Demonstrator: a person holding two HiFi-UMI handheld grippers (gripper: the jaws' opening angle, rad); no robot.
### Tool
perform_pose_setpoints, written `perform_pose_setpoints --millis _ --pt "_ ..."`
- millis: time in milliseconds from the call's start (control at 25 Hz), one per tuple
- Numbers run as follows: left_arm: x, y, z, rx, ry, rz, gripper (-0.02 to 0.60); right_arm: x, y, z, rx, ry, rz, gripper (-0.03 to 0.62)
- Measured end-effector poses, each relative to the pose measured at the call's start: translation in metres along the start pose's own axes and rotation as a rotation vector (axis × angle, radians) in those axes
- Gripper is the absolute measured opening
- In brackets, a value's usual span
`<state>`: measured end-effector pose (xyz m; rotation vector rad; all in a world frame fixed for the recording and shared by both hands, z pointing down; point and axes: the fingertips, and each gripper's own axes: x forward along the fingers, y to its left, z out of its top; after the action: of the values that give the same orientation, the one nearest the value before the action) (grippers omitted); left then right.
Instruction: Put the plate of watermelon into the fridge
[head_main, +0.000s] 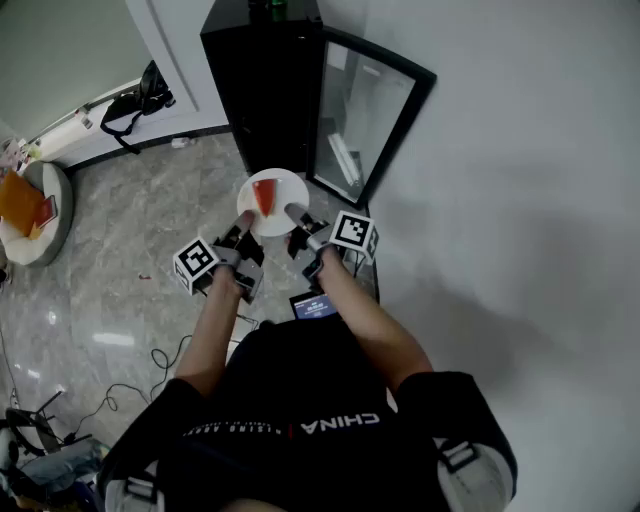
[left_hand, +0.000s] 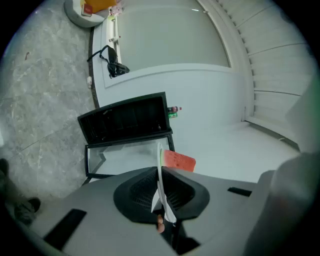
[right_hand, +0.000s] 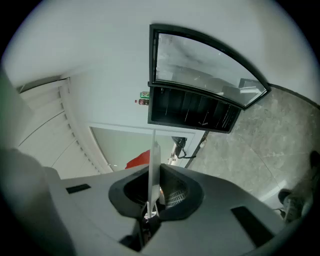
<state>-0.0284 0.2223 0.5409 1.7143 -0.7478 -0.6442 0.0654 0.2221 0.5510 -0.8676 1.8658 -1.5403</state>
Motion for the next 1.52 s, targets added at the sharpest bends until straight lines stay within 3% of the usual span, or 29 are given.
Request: perform_pose_setpoints --millis 520,1520 --pt "0.0019 -0.0043 0.0029 -0.018 -0.035 -0.080 0.035 0.0037 -0.0002 -0.0003 0.040 -0.007 0.019 0.032" --pt "0.0008 -0.0024 0.0011 -0.063 -0.021 -0.077 0.035 0.0025 0.0032 -0.0006 0.021 0.008 0.020 0.032"
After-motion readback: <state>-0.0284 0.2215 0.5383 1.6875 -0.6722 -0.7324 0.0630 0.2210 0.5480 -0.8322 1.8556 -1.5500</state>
